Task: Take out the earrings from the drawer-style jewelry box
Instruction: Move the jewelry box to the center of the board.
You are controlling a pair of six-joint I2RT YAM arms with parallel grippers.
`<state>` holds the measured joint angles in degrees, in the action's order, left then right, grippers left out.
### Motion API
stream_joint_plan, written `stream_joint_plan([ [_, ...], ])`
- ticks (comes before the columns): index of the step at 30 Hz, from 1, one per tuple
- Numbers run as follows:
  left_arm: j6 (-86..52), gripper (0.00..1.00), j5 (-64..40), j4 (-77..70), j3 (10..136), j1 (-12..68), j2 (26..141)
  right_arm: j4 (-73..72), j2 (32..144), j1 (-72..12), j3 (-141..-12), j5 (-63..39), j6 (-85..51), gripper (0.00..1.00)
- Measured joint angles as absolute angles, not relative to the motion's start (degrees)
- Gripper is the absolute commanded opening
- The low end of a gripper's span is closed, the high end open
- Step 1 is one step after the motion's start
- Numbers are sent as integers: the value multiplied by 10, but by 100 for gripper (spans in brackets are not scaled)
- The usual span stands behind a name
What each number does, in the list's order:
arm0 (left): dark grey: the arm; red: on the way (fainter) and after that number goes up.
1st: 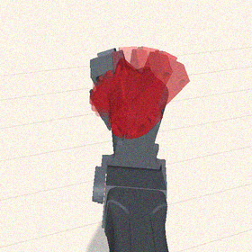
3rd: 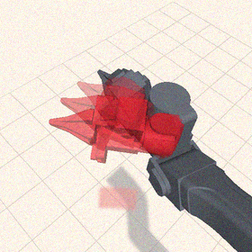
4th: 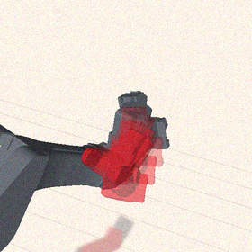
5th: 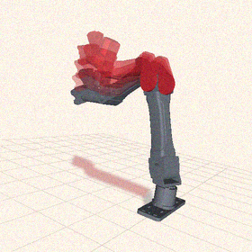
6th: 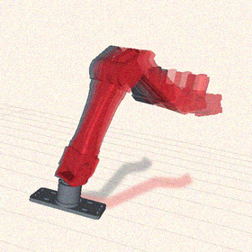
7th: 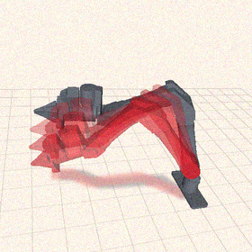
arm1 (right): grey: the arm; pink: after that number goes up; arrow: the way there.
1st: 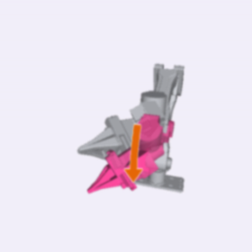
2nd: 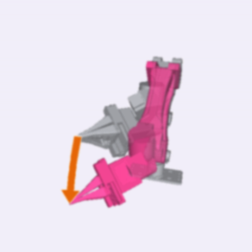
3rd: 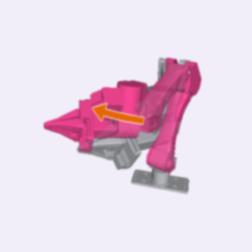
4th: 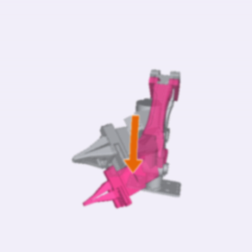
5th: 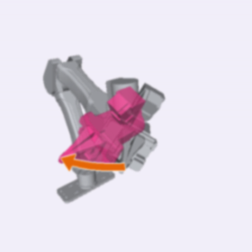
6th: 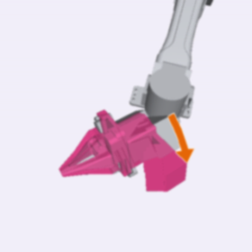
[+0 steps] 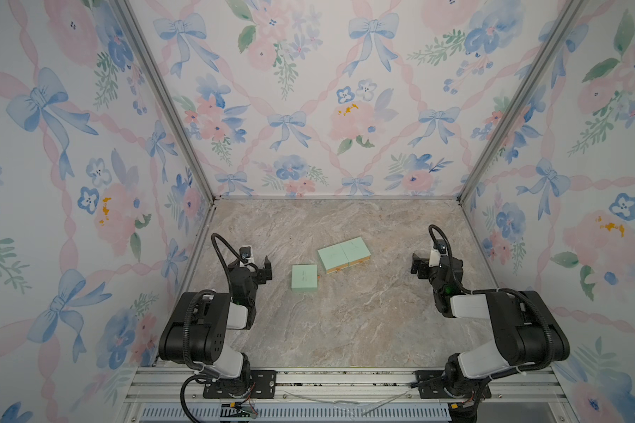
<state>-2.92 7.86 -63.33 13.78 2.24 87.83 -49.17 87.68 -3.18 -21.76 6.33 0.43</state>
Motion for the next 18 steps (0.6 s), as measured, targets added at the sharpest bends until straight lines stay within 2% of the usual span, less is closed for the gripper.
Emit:
stream_joint_plan([
  [7,-23,98,120,-597,145,47,846,-459,867,-32,-229,77,4,96],
  [13,-28,98,140,-482,192,66,722,-379,780,-32,-255,77,4,96],
  [18,-83,98,109,-355,257,70,669,-264,704,-32,-310,22,-23,97],
])
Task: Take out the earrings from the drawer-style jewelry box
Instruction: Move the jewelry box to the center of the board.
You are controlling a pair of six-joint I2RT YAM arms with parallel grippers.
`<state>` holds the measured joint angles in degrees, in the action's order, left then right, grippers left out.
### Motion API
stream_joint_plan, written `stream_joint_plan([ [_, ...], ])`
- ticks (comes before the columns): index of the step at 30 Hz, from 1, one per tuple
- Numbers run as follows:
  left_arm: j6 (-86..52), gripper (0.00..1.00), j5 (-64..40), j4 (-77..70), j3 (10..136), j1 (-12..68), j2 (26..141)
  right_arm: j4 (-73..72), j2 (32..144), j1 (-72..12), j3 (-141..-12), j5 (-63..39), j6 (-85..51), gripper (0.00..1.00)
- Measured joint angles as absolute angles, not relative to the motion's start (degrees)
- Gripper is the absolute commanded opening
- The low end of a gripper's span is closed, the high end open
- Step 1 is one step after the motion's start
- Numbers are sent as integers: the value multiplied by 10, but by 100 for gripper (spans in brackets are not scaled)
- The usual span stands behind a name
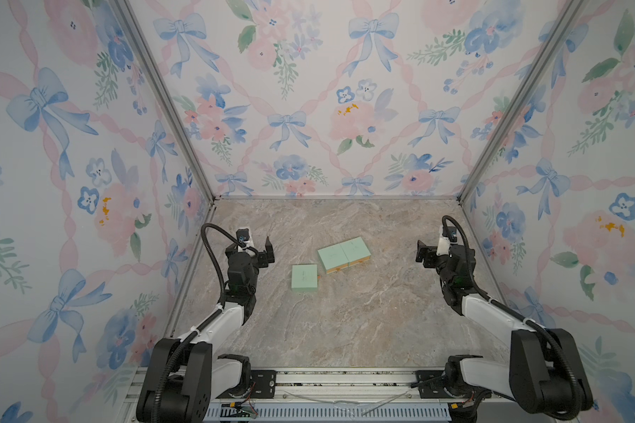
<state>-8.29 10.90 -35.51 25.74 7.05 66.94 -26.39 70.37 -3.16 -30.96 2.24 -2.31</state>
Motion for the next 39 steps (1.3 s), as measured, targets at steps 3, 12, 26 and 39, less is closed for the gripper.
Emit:
stream_joint_plan([
  [3,-127,98,79,-287,283,77,666,-177,696,-39,-375,-45,-49,99],
  [12,-234,98,-1,-170,274,96,684,15,762,-260,-499,-130,-71,95],
  [26,-286,88,-87,-148,257,98,698,11,919,-380,-545,-201,-213,70],
  [39,-288,74,-148,-135,256,102,750,-104,1032,-417,-559,-272,-353,43],
])
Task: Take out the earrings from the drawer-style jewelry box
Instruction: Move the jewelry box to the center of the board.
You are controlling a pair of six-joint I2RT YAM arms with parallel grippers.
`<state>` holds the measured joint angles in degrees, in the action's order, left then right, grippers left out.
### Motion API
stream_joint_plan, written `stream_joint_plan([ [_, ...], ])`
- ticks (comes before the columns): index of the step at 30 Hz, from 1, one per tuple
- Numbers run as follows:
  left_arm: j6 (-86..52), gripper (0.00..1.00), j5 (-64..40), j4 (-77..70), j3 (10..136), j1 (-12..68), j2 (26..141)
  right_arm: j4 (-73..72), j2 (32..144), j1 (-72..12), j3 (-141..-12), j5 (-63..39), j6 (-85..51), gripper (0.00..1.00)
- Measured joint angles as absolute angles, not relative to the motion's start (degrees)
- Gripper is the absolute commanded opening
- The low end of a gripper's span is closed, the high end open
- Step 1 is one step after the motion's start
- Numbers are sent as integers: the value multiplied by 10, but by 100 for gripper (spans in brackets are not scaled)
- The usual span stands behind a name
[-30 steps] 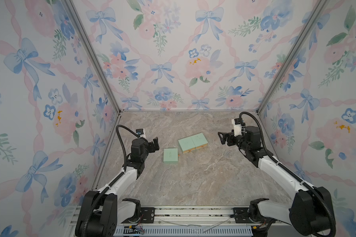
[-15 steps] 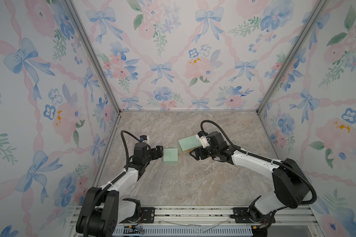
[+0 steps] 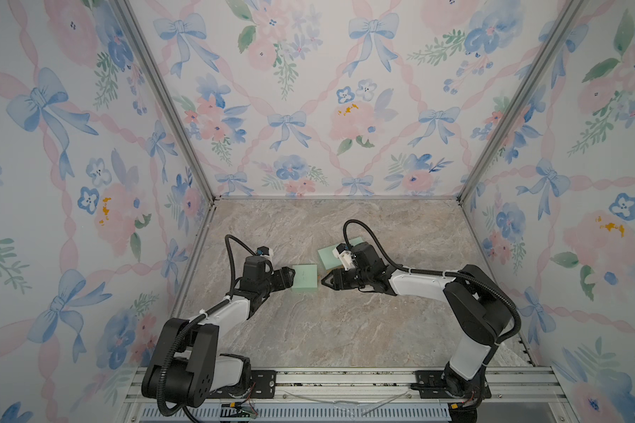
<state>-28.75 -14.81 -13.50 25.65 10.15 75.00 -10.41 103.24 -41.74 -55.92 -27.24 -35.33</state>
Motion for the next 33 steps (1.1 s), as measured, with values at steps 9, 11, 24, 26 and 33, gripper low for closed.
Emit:
stream_joint_plan([
  [9,-288,71,-178,-136,256,102,769,-127,1056,-417,-566,-274,-386,33],
  [11,-288,71,-181,-137,256,102,774,-128,1060,-417,-566,-274,-390,33],
  [24,-288,69,-206,-158,258,105,821,-164,1062,-390,-555,-270,-416,30],
  [26,-288,68,-209,-162,259,107,823,-166,1062,-389,-554,-270,-418,30],
  [33,-287,65,-222,-168,275,110,843,-178,1073,-389,-554,-273,-427,28],
])
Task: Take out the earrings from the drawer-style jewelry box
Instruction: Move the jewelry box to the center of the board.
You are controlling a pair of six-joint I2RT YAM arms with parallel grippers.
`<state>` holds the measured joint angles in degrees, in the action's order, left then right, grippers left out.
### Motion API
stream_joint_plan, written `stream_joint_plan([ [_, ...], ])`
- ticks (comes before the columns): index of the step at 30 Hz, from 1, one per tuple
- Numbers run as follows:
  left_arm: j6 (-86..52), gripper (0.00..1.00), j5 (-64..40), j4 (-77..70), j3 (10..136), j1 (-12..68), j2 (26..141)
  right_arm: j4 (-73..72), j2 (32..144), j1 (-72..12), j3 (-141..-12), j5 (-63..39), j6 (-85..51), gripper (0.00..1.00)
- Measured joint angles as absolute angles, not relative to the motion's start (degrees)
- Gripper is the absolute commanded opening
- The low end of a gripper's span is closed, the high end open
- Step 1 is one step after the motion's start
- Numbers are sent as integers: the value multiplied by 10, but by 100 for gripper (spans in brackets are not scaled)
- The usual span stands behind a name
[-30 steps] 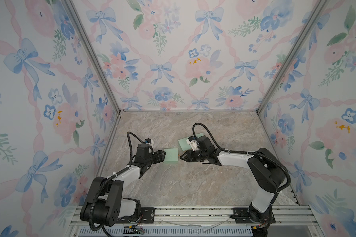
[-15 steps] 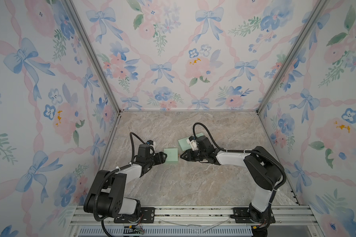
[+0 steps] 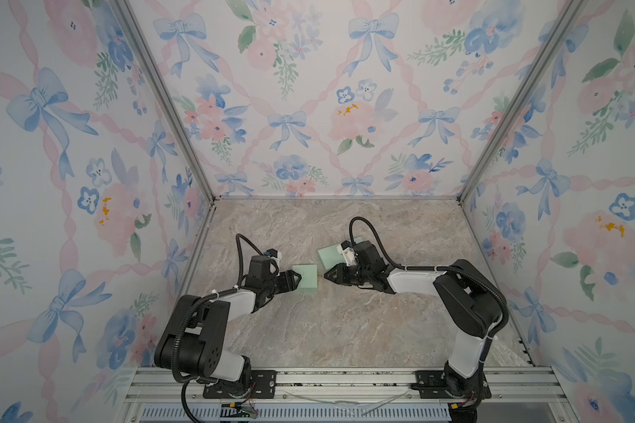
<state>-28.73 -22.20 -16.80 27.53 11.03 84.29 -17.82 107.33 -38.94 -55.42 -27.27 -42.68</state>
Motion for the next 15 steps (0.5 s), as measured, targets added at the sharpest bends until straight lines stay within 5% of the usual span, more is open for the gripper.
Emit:
stream_joint_plan([
  [15,-279,58,-234,-170,316,112,868,-178,1080,-389,-554,-275,-431,24],
])
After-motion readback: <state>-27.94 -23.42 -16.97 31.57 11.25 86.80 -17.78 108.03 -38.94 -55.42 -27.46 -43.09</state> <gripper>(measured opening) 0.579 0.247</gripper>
